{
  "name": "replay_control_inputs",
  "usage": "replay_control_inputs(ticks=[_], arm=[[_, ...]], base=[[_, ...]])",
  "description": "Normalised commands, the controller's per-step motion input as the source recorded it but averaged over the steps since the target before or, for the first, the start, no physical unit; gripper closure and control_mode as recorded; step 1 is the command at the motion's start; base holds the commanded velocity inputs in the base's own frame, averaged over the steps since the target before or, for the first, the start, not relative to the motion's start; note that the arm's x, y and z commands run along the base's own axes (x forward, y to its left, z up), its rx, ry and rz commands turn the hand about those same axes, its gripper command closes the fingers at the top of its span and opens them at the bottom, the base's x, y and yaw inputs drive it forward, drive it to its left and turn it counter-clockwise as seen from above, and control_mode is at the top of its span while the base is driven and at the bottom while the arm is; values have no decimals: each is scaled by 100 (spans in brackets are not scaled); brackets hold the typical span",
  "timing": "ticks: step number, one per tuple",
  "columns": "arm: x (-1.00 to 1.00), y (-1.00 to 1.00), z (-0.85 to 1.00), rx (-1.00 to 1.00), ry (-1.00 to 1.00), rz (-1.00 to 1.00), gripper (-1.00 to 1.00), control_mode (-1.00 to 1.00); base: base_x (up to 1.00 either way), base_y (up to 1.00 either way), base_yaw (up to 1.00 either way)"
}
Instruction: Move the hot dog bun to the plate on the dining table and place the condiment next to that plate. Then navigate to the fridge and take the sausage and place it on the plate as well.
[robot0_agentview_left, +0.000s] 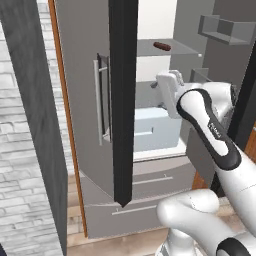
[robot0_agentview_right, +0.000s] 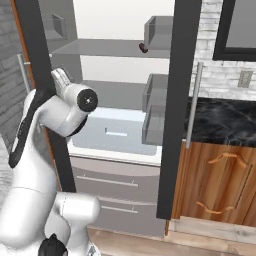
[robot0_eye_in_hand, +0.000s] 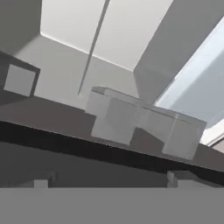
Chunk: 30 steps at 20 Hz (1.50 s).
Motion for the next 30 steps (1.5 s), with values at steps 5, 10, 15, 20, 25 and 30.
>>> replay_control_inputs(ticks=[5,10,15,20,25,30], arm=[[81,24,0,18,8,27,-100,-100],[29,47,0,9,6,25,-100,-100],[0,67,0,0,3,14,-100,-100],[-10,74,0,0,6,10,-100,-100],[-30,78,0,0,1,9,-100,-100],[-29,77,0,0,0,6,-100,-100]], base=[[0,0,0],[0,0,0],[0,0,0],[0,0,0],[0,0,0],[0,0,0]])
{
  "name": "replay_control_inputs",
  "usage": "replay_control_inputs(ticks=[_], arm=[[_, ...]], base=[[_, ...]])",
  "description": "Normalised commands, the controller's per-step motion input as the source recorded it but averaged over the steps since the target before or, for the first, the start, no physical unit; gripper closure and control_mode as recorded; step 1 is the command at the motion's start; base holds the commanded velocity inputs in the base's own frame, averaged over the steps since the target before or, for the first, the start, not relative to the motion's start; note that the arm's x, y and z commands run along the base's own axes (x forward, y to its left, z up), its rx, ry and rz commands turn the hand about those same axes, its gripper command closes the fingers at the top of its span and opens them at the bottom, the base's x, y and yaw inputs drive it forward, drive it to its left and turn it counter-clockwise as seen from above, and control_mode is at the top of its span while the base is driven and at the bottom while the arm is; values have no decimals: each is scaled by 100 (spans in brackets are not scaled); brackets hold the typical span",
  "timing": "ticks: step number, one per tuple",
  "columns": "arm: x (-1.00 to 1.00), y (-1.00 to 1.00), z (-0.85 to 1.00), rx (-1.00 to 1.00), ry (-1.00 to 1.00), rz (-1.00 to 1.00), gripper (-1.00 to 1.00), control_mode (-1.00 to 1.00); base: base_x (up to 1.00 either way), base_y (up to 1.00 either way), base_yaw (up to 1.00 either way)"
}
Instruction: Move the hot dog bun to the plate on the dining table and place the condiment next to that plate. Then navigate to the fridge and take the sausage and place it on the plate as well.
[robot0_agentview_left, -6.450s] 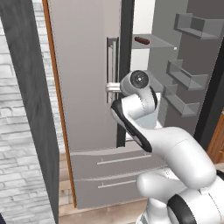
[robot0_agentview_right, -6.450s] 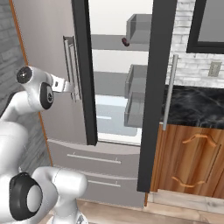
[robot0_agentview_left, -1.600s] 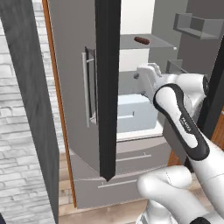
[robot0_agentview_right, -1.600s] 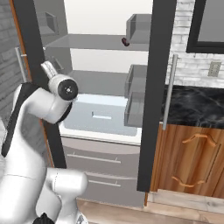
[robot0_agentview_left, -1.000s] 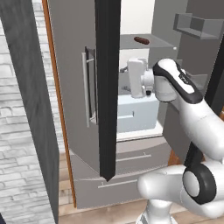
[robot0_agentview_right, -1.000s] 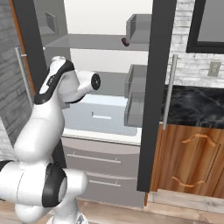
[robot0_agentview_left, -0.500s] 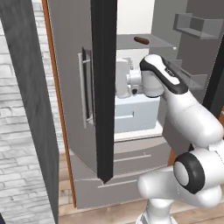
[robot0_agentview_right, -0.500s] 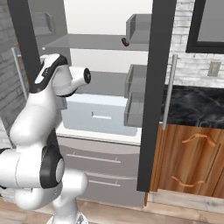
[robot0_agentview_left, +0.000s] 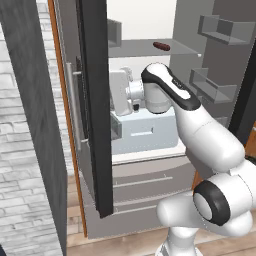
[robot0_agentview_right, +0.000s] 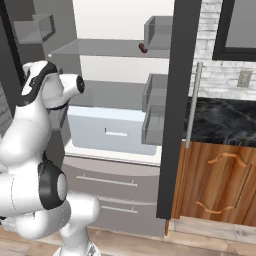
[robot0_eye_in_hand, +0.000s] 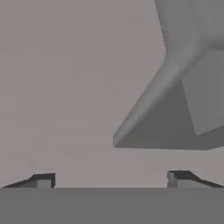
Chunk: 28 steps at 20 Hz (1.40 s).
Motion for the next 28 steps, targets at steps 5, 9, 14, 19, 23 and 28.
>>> replay_control_inputs(ticks=[5,9,14,19,23,28], arm=[[-20,79,-1,0,0,3,-100,-100],[-13,79,-1,0,0,1,-100,-100],[-10,72,-3,0,0,1,-100,-100],[-66,-8,-2,-3,-24,0,-100,-100],[-83,-41,2,-9,-32,0,-100,-100],[-92,-56,0,-20,-43,-16,-100,-100]], base=[[0,0,0],[0,0,0],[0,0,0],[0,0,0],[0,0,0],[0,0,0]])
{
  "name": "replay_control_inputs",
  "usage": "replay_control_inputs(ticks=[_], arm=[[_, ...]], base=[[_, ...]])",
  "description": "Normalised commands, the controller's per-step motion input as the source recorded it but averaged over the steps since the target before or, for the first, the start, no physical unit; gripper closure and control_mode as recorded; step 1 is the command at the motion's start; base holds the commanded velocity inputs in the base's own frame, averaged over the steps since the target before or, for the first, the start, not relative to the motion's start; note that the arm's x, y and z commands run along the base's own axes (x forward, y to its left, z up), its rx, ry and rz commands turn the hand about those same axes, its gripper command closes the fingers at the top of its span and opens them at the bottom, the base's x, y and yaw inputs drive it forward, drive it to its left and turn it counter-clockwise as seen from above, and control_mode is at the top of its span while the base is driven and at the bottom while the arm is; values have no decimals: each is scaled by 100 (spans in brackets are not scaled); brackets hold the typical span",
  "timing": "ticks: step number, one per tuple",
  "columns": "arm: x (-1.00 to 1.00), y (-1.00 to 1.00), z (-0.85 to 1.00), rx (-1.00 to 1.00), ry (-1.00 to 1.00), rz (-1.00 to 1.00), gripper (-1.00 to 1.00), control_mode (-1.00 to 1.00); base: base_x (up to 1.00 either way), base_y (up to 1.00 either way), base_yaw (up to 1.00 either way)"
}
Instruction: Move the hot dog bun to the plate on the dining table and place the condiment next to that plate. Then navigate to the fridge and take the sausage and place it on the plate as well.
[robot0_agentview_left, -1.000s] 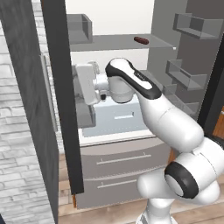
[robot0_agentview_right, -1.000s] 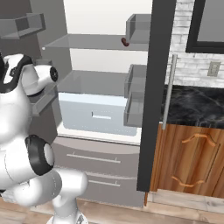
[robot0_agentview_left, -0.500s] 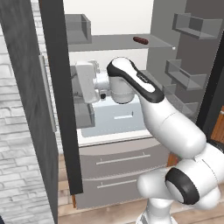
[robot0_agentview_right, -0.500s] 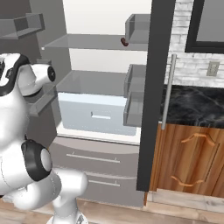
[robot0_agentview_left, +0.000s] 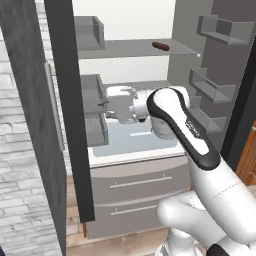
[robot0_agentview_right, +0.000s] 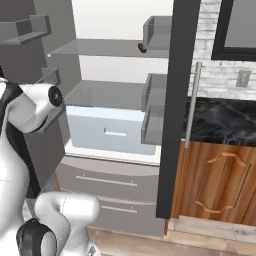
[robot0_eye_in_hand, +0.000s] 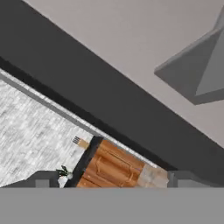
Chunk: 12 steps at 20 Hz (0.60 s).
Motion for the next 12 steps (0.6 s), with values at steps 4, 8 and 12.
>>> replay_control_inputs(ticks=[4,8,12], arm=[[-85,-40,0,-35,-38,-25,-100,-100],[-87,-50,0,-41,-24,-29,-100,-100],[-78,-57,3,-41,-14,-32,-100,-100]], base=[[0,0,0],[0,0,0],[0,0,0]])
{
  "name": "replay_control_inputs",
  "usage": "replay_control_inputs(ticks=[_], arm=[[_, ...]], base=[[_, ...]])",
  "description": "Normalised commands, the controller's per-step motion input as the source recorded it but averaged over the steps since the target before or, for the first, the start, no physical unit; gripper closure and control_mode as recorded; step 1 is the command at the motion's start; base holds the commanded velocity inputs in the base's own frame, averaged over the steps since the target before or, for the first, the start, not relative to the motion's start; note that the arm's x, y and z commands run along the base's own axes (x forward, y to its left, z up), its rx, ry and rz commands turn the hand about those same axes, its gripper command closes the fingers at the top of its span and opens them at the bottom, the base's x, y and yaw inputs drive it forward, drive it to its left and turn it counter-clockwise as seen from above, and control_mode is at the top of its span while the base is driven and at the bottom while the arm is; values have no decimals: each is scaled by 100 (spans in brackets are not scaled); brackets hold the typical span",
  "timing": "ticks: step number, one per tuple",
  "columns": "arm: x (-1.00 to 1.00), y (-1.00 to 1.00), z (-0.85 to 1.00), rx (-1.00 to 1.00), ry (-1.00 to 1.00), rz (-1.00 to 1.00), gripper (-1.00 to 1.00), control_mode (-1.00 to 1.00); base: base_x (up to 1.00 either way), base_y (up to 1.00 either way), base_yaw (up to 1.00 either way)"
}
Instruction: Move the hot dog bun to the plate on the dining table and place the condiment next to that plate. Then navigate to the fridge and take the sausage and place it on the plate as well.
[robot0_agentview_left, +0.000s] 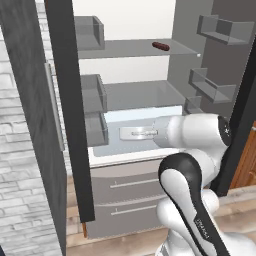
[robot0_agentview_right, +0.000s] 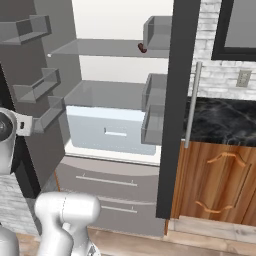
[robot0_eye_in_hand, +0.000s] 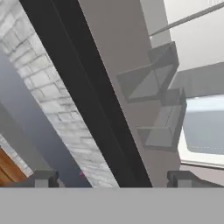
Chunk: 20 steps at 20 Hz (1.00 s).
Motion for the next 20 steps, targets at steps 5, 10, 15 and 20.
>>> replay_control_inputs(ticks=[5,10,15,20], arm=[[-65,-61,7,-43,-4,-32,-100,-100],[-55,-77,-1,-38,-2,-29,-100,-100],[-23,-99,-2,-19,-4,-23,-100,-100],[3,-70,-11,5,5,-6,-100,-100]], base=[[0,0,0],[0,0,0],[0,0,0],[0,0,0]])
